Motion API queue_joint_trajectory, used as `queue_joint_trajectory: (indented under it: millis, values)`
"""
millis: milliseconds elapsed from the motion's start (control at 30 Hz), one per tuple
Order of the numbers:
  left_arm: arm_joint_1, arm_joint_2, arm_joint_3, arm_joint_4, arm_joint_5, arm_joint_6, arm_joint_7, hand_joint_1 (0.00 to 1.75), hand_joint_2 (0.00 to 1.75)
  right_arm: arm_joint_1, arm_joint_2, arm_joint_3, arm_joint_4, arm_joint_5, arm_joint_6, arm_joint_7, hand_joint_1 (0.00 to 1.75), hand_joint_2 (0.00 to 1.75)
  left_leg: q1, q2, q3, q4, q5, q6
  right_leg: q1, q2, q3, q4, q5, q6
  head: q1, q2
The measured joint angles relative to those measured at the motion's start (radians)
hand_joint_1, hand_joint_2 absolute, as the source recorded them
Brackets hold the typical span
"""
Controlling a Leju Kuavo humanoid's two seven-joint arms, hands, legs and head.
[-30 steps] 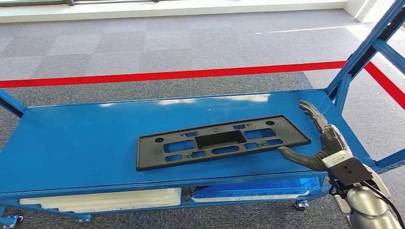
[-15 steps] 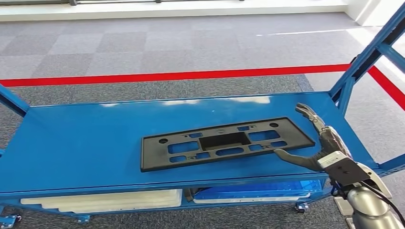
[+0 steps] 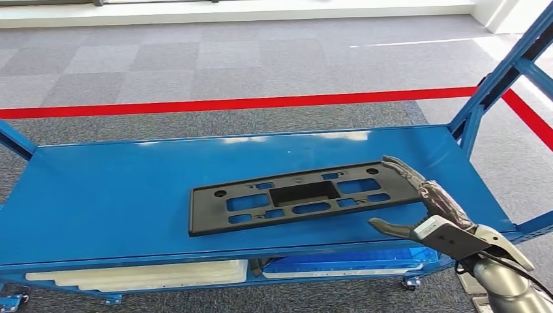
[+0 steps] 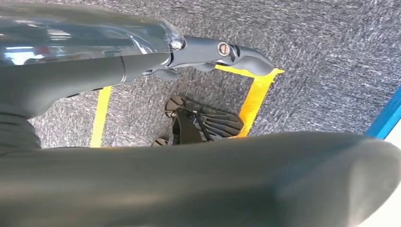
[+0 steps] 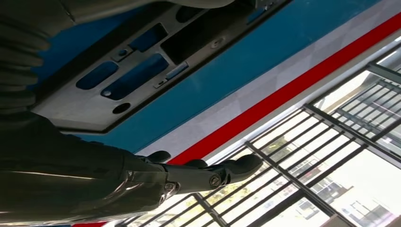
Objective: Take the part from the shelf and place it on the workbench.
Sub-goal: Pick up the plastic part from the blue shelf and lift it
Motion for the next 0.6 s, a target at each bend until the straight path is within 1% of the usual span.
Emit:
queue_joint_trajectory:
  millis: [133, 367, 600]
  values:
    - [0.0, 0.0, -0.007, 0.0, -0.013, 0.005, 0.008, 0.0, 0.0, 0.001, -0.035, 0.049, 0.023, -0.002, 0.033, 0.013, 0.0, 1.75, 0.0, 0.0, 0.0, 0.0, 0.0, -0.001, 0.0, 0.0, 0.001, -0.002, 0.0, 0.0, 0.0, 0.0]
    - [0.0, 0.0, -0.018, 0.0, -0.026, 0.007, 0.014, 0.0, 0.0, 0.001, -0.09, 0.138, 0.069, -0.006, 0.026, 0.012, 0.0, 1.75, -0.002, 0.0, 0.001, 0.0, 0.0, -0.001, -0.002, 0.0, 0.002, -0.002, 0.0, 0.0, 0.0, 0.0]
    - [0.0, 0.0, -0.03, 0.0, -0.028, 0.007, 0.015, 0.0, 0.0, -0.001, -0.123, 0.178, 0.091, -0.006, 0.02, 0.012, 0.0, 1.75, -0.002, 0.0, 0.001, 0.0, 0.0, -0.001, -0.002, 0.0, 0.002, -0.002, 0.0, 0.0, 0.0, 0.0]
